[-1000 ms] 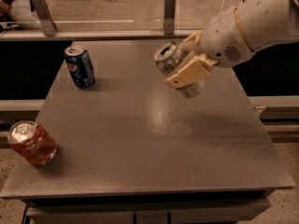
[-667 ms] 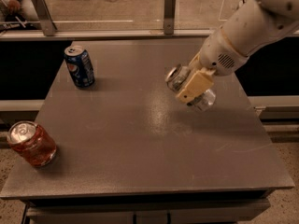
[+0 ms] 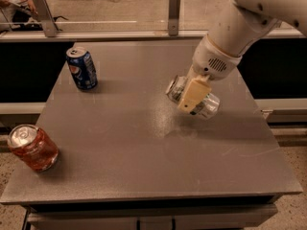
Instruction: Knock 7up can over
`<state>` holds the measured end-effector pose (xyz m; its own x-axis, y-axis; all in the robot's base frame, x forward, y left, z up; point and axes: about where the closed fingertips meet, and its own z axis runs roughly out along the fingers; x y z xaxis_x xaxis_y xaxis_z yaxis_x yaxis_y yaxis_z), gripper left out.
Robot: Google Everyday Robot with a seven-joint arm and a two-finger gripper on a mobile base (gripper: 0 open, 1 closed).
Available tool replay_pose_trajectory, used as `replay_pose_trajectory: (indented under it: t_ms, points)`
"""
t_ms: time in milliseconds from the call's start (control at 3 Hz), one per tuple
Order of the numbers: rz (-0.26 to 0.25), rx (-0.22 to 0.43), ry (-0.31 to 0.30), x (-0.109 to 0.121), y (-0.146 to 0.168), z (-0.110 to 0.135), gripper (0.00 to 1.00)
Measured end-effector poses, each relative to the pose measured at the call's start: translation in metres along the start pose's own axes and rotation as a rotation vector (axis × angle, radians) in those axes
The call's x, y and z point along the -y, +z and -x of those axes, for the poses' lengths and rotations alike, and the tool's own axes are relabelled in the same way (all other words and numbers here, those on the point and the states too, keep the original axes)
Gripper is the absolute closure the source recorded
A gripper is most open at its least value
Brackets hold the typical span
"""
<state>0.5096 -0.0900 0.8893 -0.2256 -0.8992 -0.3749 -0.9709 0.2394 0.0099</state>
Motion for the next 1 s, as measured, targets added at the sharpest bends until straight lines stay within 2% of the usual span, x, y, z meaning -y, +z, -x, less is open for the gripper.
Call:
replay_pose_trajectory:
  t_ms: [333, 667, 1000]
  points:
    - [-0.001, -0.158, -0.099, -0.019, 0.026, 0.019, 1.00]
    - [0.025, -0.355, -0.205, -0.033, 0.061, 0.025, 0.83]
    - [0.014, -0.375, -0.218, -0.030, 0.063, 0.025, 0.60]
